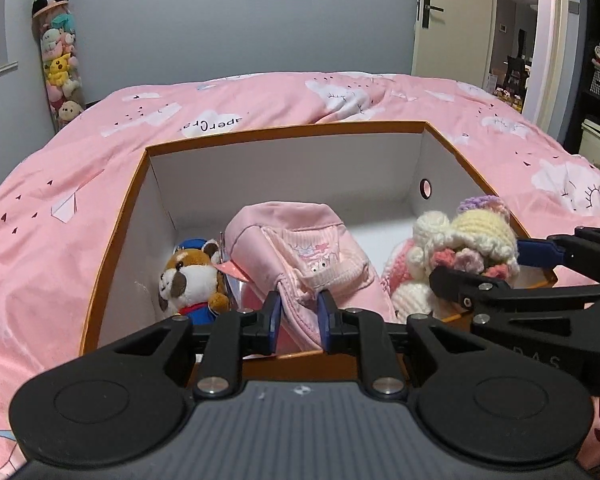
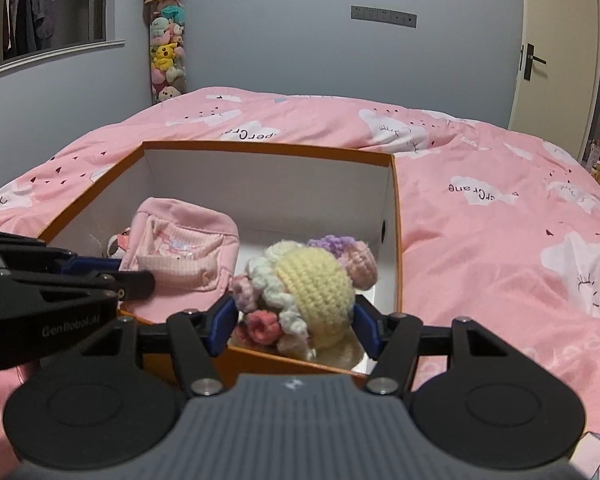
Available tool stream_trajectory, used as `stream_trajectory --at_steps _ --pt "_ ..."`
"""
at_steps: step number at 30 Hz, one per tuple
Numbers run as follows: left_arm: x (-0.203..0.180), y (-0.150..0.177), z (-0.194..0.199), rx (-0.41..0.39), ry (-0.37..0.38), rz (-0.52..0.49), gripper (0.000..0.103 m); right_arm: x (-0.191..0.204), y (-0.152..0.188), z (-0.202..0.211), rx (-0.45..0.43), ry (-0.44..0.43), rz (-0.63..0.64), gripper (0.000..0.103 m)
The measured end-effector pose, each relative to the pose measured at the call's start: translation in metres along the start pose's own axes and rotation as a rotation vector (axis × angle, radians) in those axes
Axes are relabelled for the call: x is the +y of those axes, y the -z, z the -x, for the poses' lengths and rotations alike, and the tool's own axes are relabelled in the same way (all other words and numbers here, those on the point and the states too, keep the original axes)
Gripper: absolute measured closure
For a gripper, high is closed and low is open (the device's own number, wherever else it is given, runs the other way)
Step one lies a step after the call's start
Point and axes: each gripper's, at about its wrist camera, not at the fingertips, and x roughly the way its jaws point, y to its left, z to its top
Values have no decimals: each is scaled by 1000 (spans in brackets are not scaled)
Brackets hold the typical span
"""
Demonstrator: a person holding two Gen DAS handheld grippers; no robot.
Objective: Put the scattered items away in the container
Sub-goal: 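Lift the bag with the left gripper while the right gripper carries the doll over the box, then lower the bag and doll into the box and open both grippers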
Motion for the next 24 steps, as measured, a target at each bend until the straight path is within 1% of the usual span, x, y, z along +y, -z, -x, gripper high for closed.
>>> stream_trajectory --at_steps 8,11,14,16,17,21,24 --pt "0 0 0 1 -2 11 79 2 1 2 -3 3 2 39" --pt "1 0 1 0 -5 17 76 1 0 2 -2 3 4 39" --pt "3 0 3 -2 -4 36 67 1 -1 1 2 4 5 39" --pt "6 0 4 -4 -6 54 50 2 -2 1 3 8 8 39" --pt "7 1 5 -5 -6 62 49 2 -2 2 3 10 9 39" --pt "10 1 10 -2 6 94 48 3 -2 1 5 14 10 39" --pt "10 1 14 -7 17 119 43 4 -4 0 11 26 14 39"
